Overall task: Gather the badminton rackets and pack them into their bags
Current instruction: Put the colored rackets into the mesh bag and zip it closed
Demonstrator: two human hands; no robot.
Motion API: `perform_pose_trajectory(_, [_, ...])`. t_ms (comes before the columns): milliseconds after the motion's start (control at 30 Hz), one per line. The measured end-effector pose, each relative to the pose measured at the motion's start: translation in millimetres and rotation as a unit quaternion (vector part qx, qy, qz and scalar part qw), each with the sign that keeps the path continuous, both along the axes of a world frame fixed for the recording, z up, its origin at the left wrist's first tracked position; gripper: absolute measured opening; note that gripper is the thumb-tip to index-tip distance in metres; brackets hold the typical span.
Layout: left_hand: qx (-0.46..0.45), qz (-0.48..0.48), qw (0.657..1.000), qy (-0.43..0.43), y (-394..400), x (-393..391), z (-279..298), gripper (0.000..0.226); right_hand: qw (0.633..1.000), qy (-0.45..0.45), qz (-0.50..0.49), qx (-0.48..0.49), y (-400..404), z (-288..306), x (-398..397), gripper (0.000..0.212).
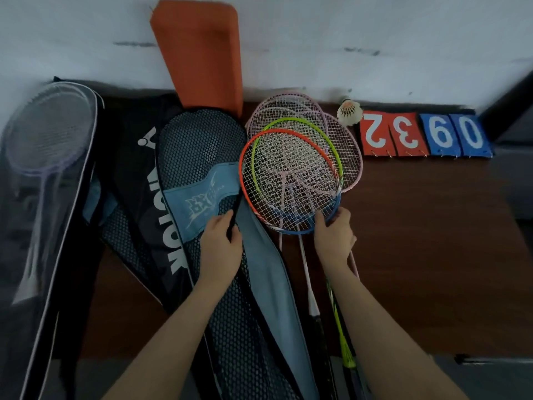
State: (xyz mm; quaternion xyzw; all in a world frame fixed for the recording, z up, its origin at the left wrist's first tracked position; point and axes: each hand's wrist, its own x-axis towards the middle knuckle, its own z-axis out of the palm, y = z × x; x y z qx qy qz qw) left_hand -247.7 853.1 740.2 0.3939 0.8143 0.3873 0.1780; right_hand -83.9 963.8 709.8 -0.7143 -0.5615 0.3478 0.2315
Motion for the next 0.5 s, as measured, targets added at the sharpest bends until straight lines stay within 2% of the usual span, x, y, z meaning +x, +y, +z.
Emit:
perform_pose_trajectory(67, [-0.003, -0.005, 1.0, -0.001, -0.2, -1.7, 0.3, 0.037, 0.999, 0.034, 0.041, 0.001, -3.8, -0.3, 6.9, 0.051])
perform_pose_trajectory(133, [-0.003, -0.01, 1.0, -0.002, -0.1, -3.3, 0.8, 0.037, 0.994, -0.02, 0.108, 0.009, -10.3, -0.2, 17.9, 0.062])
perform_pose_trajectory(200, [-0.003, -0.016, 1.0, -0.003, 0.2, -3.8, 0.8, 0.037, 0.982, -0.091, 0.162, 0.036, -17.5, -1.1, 30.2, 0.051])
perform_pose_trajectory(300, [-0.003, -0.022, 1.0, -0.012, -0.2, -2.0, -1.3, 0.038, 0.974, -0.124, 0.18, 0.067, -26.2, -1.3, 41.7, 0.02])
perform_pose_trajectory(500, [0.003, -0.03, 0.999, -0.017, 0.8, 0.5, -1.1, 0.039, 0.966, -0.119, 0.181, 0.142, -22.2, 11.2, 26.5, 0.019])
